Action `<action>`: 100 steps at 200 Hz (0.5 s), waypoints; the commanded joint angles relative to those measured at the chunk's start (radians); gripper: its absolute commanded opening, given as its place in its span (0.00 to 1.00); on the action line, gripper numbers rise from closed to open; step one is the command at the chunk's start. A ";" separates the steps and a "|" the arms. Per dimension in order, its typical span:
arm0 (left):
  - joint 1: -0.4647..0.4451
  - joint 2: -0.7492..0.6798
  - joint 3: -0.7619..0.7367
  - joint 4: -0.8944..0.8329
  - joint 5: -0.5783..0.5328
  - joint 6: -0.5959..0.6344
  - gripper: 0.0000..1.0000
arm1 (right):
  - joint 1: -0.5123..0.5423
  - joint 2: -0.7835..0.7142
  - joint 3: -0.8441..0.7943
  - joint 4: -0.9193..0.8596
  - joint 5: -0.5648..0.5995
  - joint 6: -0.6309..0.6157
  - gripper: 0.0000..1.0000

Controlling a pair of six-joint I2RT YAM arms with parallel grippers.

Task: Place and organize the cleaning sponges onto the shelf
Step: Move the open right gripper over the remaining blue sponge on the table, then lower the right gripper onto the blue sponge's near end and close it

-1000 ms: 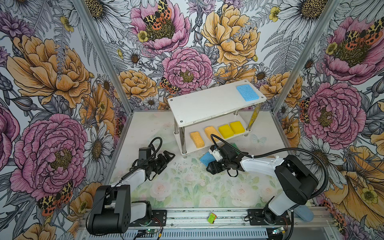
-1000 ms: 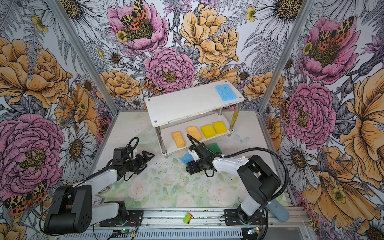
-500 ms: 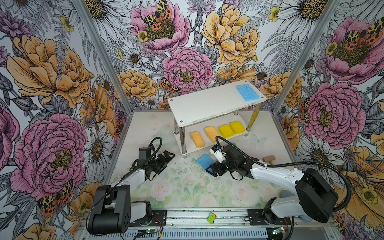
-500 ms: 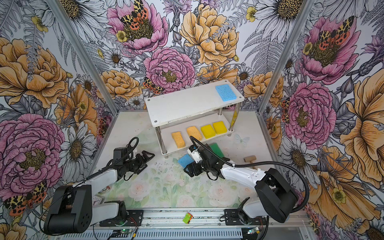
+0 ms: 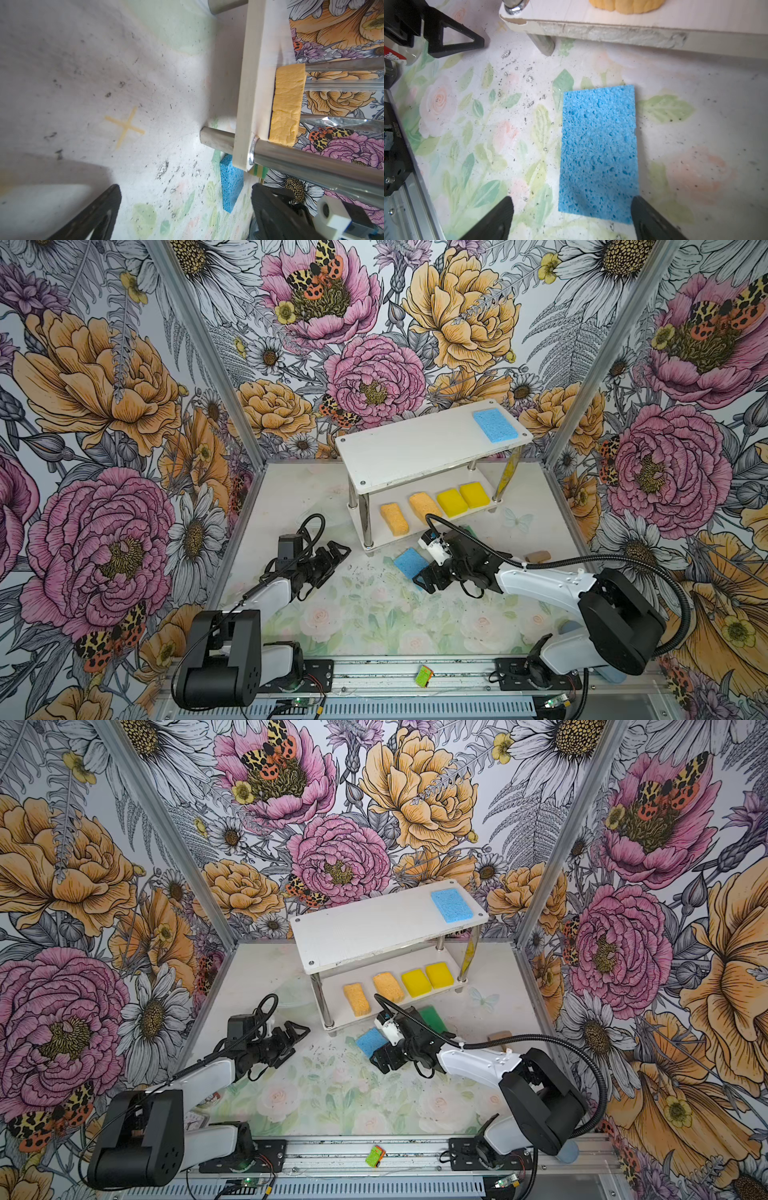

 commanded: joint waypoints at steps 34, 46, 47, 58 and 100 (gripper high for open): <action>-0.011 0.015 0.018 0.029 -0.016 -0.002 0.99 | -0.009 0.060 0.032 0.026 0.047 -0.031 0.91; -0.014 0.017 0.020 0.029 -0.018 -0.002 0.99 | -0.007 0.070 0.026 0.046 0.059 -0.022 0.91; -0.014 0.017 0.020 0.029 -0.017 -0.002 0.99 | -0.007 0.071 0.025 0.048 0.060 -0.021 0.91; -0.015 0.019 0.022 0.029 -0.018 -0.002 0.99 | -0.007 0.080 0.017 0.071 0.062 -0.014 0.91; -0.020 0.022 0.023 0.029 -0.019 -0.002 0.99 | 0.004 0.113 -0.007 0.147 0.052 0.009 0.92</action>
